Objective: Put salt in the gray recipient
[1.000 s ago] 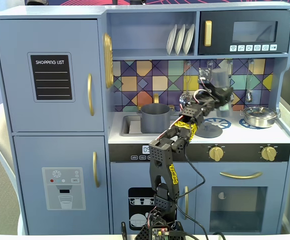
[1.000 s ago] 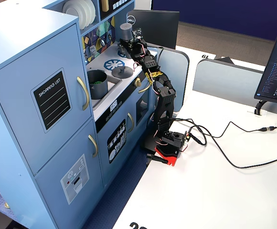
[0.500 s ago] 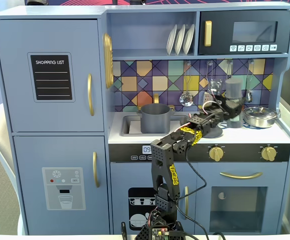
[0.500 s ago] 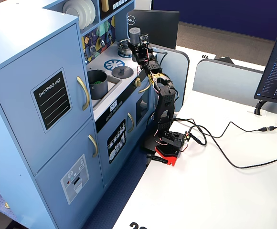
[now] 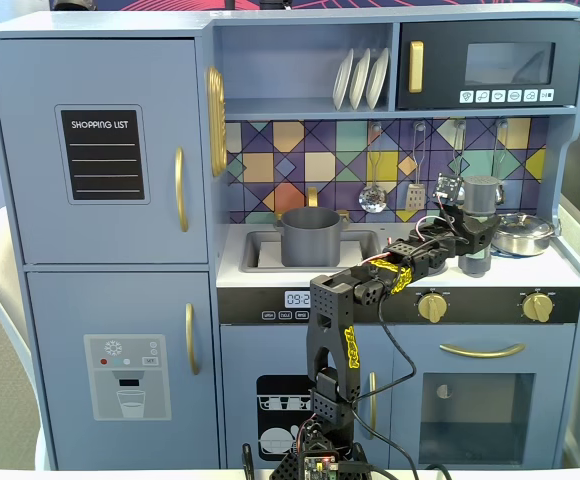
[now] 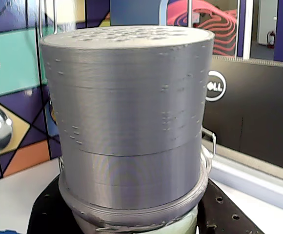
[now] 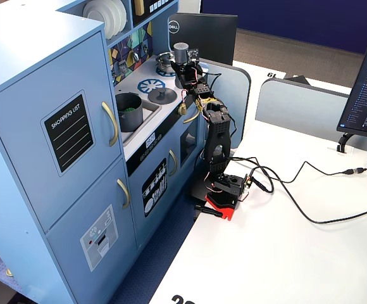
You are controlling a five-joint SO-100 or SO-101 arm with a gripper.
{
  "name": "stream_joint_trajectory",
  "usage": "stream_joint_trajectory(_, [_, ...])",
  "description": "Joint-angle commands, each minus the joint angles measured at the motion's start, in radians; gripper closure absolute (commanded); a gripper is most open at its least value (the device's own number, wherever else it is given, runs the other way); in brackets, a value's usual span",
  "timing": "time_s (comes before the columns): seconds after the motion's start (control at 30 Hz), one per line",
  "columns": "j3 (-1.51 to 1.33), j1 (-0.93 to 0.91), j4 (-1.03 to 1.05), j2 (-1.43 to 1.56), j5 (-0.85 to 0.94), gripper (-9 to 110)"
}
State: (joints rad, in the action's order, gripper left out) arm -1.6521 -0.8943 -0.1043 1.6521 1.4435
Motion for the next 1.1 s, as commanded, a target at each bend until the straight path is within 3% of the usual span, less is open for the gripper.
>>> stream_joint_trajectory(0.0, [0.005,-0.008,-0.041,0.014,0.003,101])
stream_joint_trajectory(0.33, [-0.054,-0.011,-0.051,0.014,0.046,99])
stream_joint_trajectory(0.47, [-0.071,-0.023,-0.052,0.029,-0.002,60])
stream_joint_trajectory(0.53, [-0.084,-0.025,-0.061,0.044,0.003,49])
stream_joint_trajectory(0.6, [-0.104,-0.029,-0.057,0.078,0.015,45])
stream_joint_trajectory(0.7, [-0.155,-0.048,0.006,0.193,0.061,51])
stream_joint_trajectory(0.8, [-0.250,-0.069,0.222,0.433,0.098,62])
stream_joint_trajectory(0.97, [-0.314,0.133,1.032,0.922,0.121,101])
stream_joint_trajectory(1.07, [-0.431,0.399,1.342,1.109,0.207,101])
